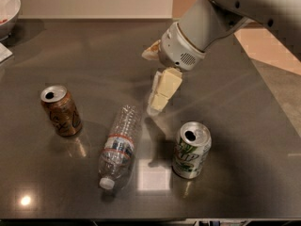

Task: Knock orange can over

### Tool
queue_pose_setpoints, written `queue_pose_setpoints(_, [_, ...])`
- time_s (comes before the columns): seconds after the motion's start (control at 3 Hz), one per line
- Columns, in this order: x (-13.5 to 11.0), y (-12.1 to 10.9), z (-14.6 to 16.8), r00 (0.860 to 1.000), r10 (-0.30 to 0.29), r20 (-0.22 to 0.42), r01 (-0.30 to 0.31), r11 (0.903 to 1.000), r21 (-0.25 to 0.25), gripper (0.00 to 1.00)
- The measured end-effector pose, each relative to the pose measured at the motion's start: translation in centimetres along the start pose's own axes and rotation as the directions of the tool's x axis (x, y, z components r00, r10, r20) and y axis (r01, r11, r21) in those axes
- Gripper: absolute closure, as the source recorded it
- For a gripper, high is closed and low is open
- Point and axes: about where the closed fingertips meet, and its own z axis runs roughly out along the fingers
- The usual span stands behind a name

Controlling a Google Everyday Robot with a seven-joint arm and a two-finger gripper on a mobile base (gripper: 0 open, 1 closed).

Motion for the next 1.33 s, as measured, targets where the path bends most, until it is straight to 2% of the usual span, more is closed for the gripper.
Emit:
queue_pose_setpoints(0.33, [-3.5, 1.3, 3.3, 0.998, -0.049, 0.046, 0.051, 0.9978, -0.043, 0.0])
queue_pose_setpoints(0.67, [-6.6, 2.2, 5.7, 0.995, -0.061, 0.085, 0.066, 0.9962, -0.057, 0.0])
queue_pose_setpoints(1.33, [-10.5, 2.7, 9.0, 0.992, -0.015, 0.128, 0.024, 0.9973, -0.069, 0.0])
